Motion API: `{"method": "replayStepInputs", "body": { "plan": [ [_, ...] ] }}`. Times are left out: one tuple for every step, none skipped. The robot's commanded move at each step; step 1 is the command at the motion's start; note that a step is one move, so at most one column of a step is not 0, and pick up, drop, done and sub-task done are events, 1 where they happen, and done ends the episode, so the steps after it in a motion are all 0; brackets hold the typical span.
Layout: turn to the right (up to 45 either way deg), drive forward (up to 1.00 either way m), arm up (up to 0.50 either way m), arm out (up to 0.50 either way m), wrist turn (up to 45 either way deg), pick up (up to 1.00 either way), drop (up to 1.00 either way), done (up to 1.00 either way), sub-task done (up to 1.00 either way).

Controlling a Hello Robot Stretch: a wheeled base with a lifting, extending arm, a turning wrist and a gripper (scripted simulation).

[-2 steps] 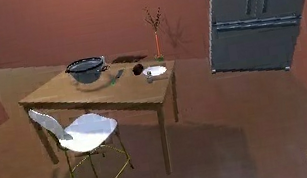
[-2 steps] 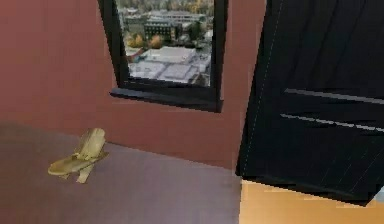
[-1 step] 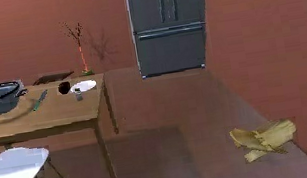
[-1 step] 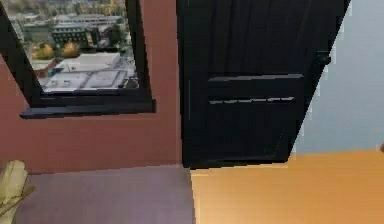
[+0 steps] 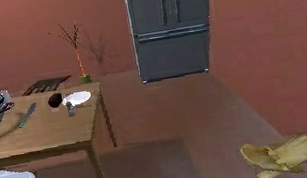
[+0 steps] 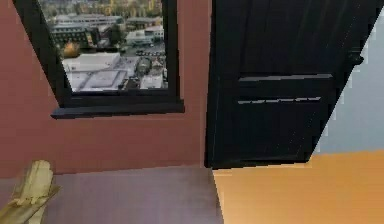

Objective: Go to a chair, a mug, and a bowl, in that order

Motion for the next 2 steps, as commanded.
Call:
{"method": "replayStepInputs", "body": {
  "plan": [
    [-42.0, 0.00, 0.00, 0.00, 0.0, 0.00, 0.00, 0.00, 0.00],
    [0.0, 0.15, 0.00, 0.00, 0.0, 0.00, 0.00, 0.00, 0.00]
  ]
}}
